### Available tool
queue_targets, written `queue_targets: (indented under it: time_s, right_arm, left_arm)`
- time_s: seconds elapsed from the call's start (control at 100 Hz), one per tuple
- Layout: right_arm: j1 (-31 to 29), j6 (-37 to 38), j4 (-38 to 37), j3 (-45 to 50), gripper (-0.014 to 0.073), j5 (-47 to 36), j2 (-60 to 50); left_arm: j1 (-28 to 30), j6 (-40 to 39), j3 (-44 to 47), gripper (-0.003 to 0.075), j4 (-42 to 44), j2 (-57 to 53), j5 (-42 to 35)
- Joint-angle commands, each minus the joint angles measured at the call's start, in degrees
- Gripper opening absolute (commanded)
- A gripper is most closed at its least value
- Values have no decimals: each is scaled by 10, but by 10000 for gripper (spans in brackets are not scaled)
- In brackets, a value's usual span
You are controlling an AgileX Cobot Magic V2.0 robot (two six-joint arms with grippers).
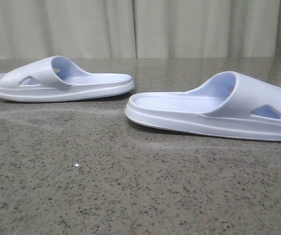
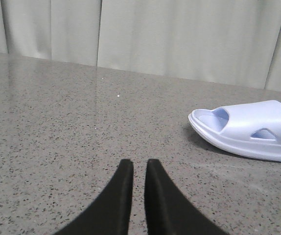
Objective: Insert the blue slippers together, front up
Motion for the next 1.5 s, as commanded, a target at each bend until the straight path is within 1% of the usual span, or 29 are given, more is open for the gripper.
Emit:
queue_targets:
  time_s: [0.0, 0.32, 0.55, 0.68, 0.78, 0.82, 0.86, 0.95, 1.01, 1.08, 1.19, 1.26, 1.35, 1.42, 1.49]
  right_arm:
    - [-4, -1, -4, 13, -79, -53, -8]
    - [-4, -1, -4, 13, -79, -90, -8]
    - [-4, -1, 42, 13, -79, -116, -8]
    - [-4, -1, 123, 13, -79, -120, -8]
    - [-4, -1, 202, 13, -79, -126, -8]
    - [-4, -1, 243, 13, -79, -128, -8]
    - [-4, -1, 291, 13, -79, -129, -8]
    - [-4, -1, 366, 9, -79, -117, -8]
    - [-4, -1, 372, -3, -78, -94, -8]
    - [-4, -1, 365, -20, -78, -73, -7]
    - [-4, -1, 333, -55, -78, -49, 21]
    - [-4, -1, 311, -81, -78, -32, 67]
    - [-4, -1, 304, -119, -78, -11, 153]
    - [-4, -1, 304, -152, -78, -2, 225]
    - [-4, -1, 299, -195, -78, 15, 298]
  left_arm:
    - [0, -4, 4, 15, -1, -17, -43]
    - [0, -4, 4, 15, -1, -17, -43]
    - [0, -4, 4, 15, -12, -17, -48]
    - [0, -4, 4, 15, -84, -17, -59]
    - [0, -4, 4, 15, -181, -17, -60]
    - [0, -4, 4, 15, -216, -17, -61]
    - [0, -4, 4, 15, -272, -17, -61]
    - [0, -4, -2, 15, -340, -17, -59]
    - [0, -4, -13, 15, -339, -17, -45]
    - [-1, -4, -38, 15, -312, -13, -23]
    - [-1, -4, -101, 15, -212, 30, 15]
    - [-1, -4, -144, 15, -163, 72, 45]
    - [-1, 0, -206, 15, -114, 149, 98]
    - [-1, 28, -253, 15, -108, 212, 140]
    - [-1, 58, -289, 16, -110, 260, 165]
